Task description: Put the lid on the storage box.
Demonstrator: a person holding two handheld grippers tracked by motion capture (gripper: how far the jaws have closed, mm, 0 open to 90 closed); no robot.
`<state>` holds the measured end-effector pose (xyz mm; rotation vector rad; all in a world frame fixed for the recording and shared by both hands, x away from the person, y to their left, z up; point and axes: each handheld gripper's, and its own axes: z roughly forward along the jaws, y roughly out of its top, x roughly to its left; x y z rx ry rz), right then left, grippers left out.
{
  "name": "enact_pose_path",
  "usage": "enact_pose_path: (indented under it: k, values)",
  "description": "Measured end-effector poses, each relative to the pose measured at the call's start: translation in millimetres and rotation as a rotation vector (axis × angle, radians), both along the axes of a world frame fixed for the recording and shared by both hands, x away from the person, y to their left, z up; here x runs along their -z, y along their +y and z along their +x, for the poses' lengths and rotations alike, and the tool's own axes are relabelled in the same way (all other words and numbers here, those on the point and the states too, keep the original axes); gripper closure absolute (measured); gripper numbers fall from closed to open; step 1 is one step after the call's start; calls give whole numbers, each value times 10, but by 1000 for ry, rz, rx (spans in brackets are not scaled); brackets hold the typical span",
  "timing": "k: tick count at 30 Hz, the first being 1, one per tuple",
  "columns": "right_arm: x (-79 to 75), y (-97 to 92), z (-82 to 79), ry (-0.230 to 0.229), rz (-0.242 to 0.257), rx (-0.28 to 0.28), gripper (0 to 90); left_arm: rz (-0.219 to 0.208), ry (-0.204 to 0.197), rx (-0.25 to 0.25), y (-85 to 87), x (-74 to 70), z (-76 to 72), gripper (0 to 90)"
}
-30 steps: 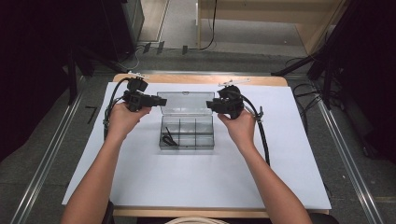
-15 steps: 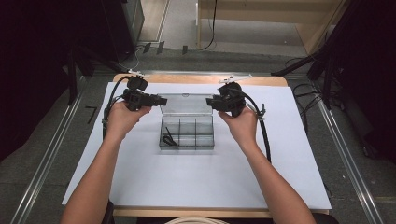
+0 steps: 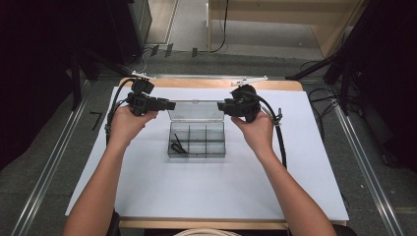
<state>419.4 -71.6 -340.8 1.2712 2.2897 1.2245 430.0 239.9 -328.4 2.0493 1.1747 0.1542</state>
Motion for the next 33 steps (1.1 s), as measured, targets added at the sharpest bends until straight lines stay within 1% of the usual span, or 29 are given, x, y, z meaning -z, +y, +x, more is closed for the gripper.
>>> enact_pose_path:
  k: [5,8,13,21,26,31,33]
  values:
    - [0,-2,-7,4,2,-7,655,-11,13,3,4,5,-2,582]
    - [3,-3,-18,0,1,-13,643,-13,14,5,2,14,-9,573]
    - [10,-10,-38,2,15,-22,617,-15,15,7,5,26,-31,550]
    - [38,-15,-78,-2,12,-38,606,-20,21,9,21,41,-88,513]
    - [59,-19,-105,4,11,-43,601,-23,17,8,23,56,-122,500]
    - [82,-23,-135,0,7,-54,596,-15,16,11,29,68,-162,483]
    - [87,-24,-145,0,4,-58,594,-21,21,9,25,80,-179,480]
